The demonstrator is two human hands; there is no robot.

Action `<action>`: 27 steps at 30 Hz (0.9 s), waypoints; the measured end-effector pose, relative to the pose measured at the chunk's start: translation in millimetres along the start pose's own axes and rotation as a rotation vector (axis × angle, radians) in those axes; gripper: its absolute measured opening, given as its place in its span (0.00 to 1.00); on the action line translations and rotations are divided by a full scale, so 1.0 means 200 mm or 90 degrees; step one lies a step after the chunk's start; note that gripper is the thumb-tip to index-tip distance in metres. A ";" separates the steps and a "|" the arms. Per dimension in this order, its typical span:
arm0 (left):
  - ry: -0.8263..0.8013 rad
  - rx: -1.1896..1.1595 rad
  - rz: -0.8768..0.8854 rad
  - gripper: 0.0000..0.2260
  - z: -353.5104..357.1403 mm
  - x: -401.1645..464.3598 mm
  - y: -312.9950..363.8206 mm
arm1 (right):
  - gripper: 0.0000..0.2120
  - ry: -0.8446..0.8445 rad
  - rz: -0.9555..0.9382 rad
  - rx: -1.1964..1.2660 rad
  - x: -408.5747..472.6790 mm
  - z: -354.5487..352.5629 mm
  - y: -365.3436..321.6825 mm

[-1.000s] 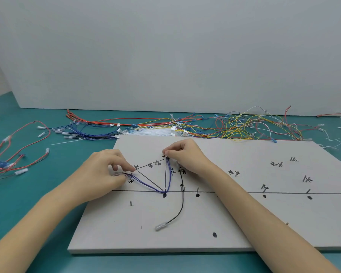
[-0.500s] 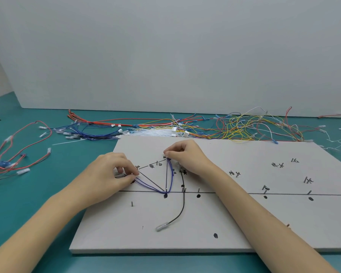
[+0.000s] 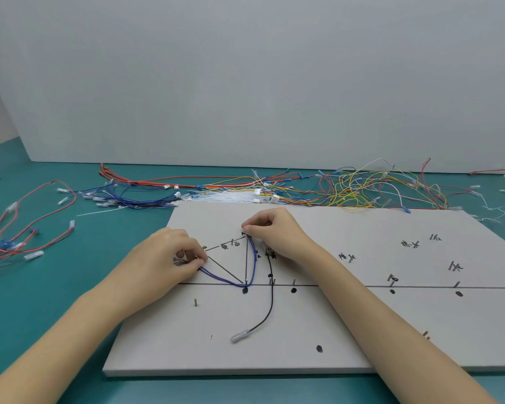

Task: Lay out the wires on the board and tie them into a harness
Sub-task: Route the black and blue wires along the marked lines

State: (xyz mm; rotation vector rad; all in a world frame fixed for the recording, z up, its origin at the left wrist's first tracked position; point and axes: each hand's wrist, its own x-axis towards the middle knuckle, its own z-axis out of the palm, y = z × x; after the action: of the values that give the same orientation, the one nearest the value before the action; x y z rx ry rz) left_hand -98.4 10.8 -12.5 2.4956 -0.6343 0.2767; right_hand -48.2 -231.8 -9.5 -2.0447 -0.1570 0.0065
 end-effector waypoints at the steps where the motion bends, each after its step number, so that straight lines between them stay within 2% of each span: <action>1: -0.005 0.000 -0.005 0.07 0.00 0.00 0.00 | 0.05 0.001 0.002 0.000 0.00 0.00 0.00; 11: -0.036 -0.023 -0.010 0.07 0.02 0.00 -0.01 | 0.10 0.000 0.010 0.003 -0.03 -0.01 -0.02; 27: -0.028 -0.010 -0.007 0.06 0.04 0.00 -0.01 | 0.12 -0.006 -0.001 -0.015 -0.04 -0.01 -0.02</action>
State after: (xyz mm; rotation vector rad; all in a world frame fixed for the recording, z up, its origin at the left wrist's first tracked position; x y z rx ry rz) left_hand -96.7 8.0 -20.2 2.4952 -0.6369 0.2123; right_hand -55.6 -233.1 -4.8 -2.0689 -0.1654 0.0126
